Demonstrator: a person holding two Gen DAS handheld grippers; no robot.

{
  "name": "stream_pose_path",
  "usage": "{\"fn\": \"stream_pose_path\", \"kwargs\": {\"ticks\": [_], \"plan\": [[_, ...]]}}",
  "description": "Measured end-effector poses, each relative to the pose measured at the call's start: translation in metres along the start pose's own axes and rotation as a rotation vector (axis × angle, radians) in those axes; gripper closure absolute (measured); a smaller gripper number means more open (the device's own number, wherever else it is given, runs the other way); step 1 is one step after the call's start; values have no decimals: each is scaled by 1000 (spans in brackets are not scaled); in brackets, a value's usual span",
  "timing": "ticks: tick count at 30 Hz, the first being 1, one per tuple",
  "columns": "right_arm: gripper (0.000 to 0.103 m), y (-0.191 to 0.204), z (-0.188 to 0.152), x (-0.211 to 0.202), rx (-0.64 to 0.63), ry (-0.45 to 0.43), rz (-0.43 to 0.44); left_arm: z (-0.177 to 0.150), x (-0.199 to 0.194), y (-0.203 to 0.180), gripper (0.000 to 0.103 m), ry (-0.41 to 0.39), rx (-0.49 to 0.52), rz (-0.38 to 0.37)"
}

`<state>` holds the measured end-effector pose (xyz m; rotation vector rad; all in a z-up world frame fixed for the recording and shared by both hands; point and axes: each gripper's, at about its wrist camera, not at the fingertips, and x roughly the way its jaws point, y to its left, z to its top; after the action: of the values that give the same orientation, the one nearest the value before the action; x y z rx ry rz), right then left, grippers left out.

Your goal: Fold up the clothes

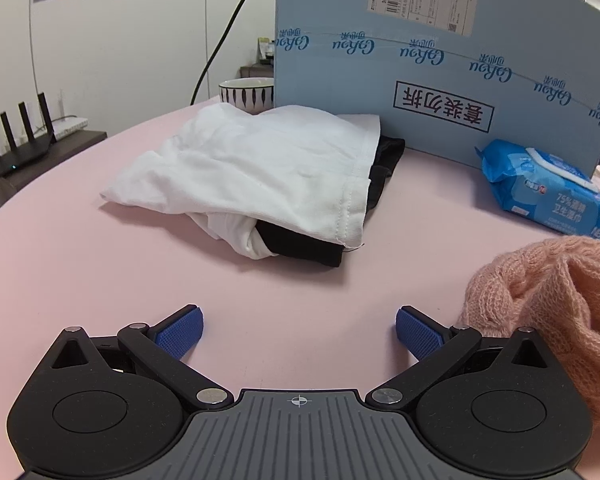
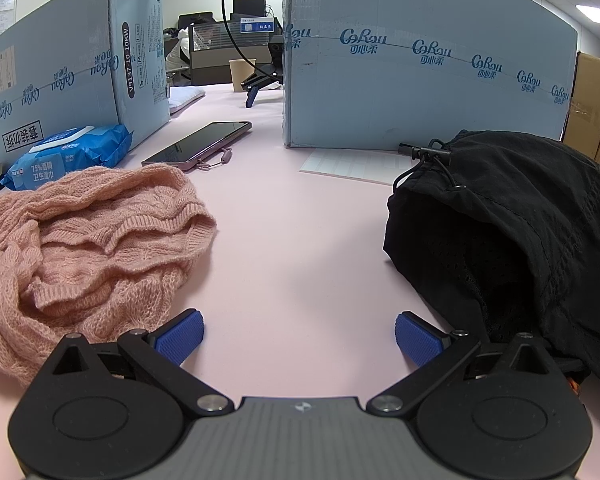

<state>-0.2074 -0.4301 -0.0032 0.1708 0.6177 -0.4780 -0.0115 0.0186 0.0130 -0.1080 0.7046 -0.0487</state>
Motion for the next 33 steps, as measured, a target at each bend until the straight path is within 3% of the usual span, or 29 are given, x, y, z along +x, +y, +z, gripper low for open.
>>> {"fn": "stream_pose_path", "kwargs": {"ticks": [3,5,10,13,16,19,23,25,27,29,33], "plan": [[0,-1,1,0,7,1,7,4,-21,20,0,-9,-130,-53],[0,-3,2,-1,13,6,15,8,-35,25,0,-28,-159,-100],[0,-8,6,-20,66,35,74,13,-76,11,0,-59,-83,-295],[0,-1,7,-41,70,-2,156,6,-74,-9,0,0,-60,-335],[0,26,13,-58,-35,-42,270,-6,-66,-28,0,61,-48,-356],[1,61,20,-64,-168,-77,352,-13,-60,-46,0,105,22,-303],[18,107,35,-57,-322,-48,451,-22,-59,-61,0,142,149,-243],[19,123,39,-51,-379,-30,453,-27,-65,-63,0,152,200,-245],[27,133,39,-43,-416,7,450,-34,-66,-66,0,173,254,-236],[59,139,40,-32,-409,84,483,-43,-65,-68,0,202,295,-220],[82,132,40,-15,-314,189,531,-53,-65,-67,0,219,349,-197]]}}
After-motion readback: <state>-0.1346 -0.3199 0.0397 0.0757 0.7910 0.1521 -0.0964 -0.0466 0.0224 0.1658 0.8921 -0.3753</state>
